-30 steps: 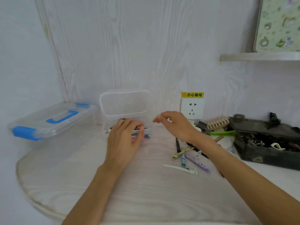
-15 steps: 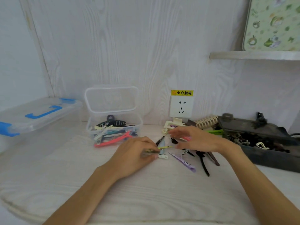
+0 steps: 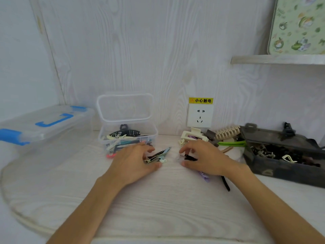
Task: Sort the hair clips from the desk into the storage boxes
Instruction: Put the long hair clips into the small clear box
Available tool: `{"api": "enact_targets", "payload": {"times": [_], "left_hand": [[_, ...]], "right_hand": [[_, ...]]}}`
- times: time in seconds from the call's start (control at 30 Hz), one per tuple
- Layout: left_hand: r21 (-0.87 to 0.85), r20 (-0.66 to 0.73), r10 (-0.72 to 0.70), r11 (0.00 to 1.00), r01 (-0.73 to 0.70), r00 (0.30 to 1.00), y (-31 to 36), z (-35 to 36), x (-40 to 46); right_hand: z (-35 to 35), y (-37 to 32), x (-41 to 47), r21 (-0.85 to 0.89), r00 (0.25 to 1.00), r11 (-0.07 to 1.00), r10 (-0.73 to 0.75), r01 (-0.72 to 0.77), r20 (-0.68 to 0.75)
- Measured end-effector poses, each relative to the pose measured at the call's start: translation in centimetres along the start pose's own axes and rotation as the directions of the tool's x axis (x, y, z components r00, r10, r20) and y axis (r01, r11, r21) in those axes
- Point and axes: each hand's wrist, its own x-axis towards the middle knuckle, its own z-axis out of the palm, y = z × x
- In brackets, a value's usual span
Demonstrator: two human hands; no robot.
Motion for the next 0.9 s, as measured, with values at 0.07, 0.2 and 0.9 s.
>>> {"api": "enact_targets", "payload": {"times": [0.07,0.2,0.9], "left_hand": [[0.063,-0.005,-0.011,0.998,0.011,1.0,0.0,0.5,0.1],[0.04,0.072,0.058,0.997,-0.061,0.996,0.2,2.1,0.3],[-0.24,-0.103,0.201,0.945,-0.22,0.974,-1.9,-1.0,0.2]], "right_hand": [[0.6,-0.4,0.2,-0.092,0.996,0.993,-0.075,0.071,-0.047],[1.5,-1.1,0.4,-0.044,0.991,0.991,-0.124,0.123,-0.039],[1.3,-1.2,0.8,-0.214,0.979,0.97,-0.145,0.112,-0.146]]}}
